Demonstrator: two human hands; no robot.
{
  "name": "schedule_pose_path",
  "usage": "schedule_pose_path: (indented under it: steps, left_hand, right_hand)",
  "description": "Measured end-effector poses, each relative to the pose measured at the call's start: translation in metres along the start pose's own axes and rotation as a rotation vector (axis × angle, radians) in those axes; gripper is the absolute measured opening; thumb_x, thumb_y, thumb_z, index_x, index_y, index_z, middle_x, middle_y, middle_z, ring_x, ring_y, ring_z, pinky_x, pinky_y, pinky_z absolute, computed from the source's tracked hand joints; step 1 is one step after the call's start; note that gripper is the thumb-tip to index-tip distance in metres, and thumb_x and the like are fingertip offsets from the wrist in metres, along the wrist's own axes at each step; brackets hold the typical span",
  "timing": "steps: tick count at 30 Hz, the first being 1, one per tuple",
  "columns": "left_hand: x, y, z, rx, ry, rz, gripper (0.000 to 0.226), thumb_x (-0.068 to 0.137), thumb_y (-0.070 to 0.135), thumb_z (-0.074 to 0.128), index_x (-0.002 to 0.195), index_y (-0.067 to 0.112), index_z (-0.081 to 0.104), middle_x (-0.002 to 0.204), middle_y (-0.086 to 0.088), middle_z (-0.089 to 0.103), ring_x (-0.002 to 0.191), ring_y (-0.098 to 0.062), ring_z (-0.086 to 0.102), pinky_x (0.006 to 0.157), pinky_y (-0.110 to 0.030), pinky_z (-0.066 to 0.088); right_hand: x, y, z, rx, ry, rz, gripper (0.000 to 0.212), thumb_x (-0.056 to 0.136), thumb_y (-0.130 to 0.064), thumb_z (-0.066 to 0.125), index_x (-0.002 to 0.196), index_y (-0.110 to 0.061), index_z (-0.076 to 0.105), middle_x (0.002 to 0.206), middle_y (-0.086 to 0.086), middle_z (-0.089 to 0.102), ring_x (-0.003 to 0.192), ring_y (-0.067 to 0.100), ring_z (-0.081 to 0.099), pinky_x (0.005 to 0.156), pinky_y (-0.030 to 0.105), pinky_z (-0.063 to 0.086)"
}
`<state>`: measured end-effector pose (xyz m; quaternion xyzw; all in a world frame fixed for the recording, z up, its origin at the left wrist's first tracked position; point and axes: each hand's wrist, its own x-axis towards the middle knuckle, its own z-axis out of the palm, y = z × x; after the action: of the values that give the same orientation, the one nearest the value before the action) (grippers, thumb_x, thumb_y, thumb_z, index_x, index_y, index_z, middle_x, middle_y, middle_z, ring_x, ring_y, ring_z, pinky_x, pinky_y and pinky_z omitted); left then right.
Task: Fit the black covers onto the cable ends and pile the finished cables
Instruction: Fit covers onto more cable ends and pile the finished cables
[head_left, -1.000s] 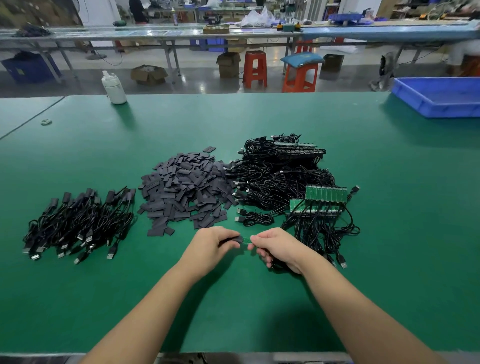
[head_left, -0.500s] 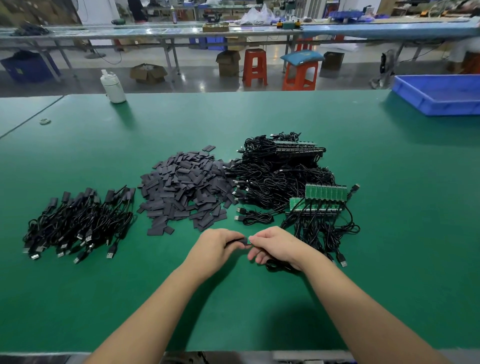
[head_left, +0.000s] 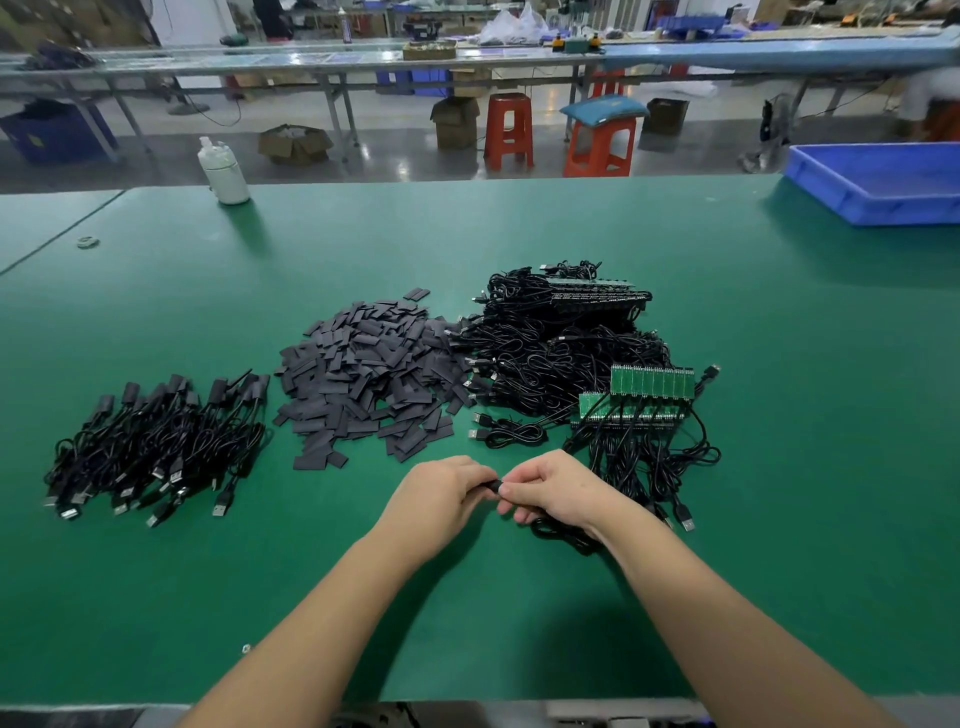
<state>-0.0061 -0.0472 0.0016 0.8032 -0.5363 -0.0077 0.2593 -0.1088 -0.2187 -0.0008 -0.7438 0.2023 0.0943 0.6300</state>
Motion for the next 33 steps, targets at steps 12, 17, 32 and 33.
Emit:
schedule_pose_path:
  steps: [12, 17, 32, 33]
  left_hand:
    - [-0.008, 0.004, 0.002, 0.138, 0.152, 0.121, 0.020, 0.083, 0.015, 0.078, 0.102, 0.011, 0.073, 0.099, -0.001, 0.073, 0.077, -0.021, 0.070, 0.058, -0.032, 0.057]
    - [-0.007, -0.004, -0.001, -0.024, -0.012, -0.002, 0.033, 0.097, 0.028, 0.060, 0.126, 0.013, 0.066, 0.120, -0.001, 0.068, 0.104, -0.019, 0.064, 0.092, -0.029, 0.050]
    - [-0.007, -0.002, 0.000, -0.054, -0.043, -0.026, 0.022, 0.097, 0.025, 0.061, 0.114, 0.017, 0.071, 0.106, 0.003, 0.071, 0.094, -0.015, 0.065, 0.086, -0.028, 0.050]
    - [-0.007, -0.001, 0.001, -0.054, -0.042, -0.027, 0.022, 0.097, 0.025, 0.061, 0.115, 0.017, 0.071, 0.106, 0.003, 0.071, 0.094, -0.015, 0.065, 0.086, -0.028, 0.050]
  right_hand:
    - [-0.007, -0.013, -0.009, -0.178, -0.048, -0.060, 0.026, 0.101, -0.029, 0.058, 0.083, -0.024, 0.075, 0.079, -0.002, 0.076, 0.077, 0.010, 0.070, 0.091, 0.030, 0.051]
    - [-0.007, -0.013, -0.007, -0.268, 0.019, -0.065, 0.016, 0.096, -0.024, 0.066, 0.087, -0.019, 0.077, 0.072, -0.007, 0.075, 0.064, 0.000, 0.066, 0.062, 0.008, 0.044]
    - [-0.003, -0.008, 0.000, -0.226, 0.071, -0.069, 0.011, 0.094, -0.019, 0.070, 0.085, -0.015, 0.077, 0.075, -0.001, 0.077, 0.073, 0.012, 0.074, 0.078, 0.026, 0.059]
    - [-0.003, -0.008, 0.000, -0.227, 0.073, -0.070, 0.011, 0.093, -0.019, 0.071, 0.085, -0.016, 0.077, 0.075, -0.002, 0.077, 0.073, 0.011, 0.074, 0.076, 0.023, 0.058]
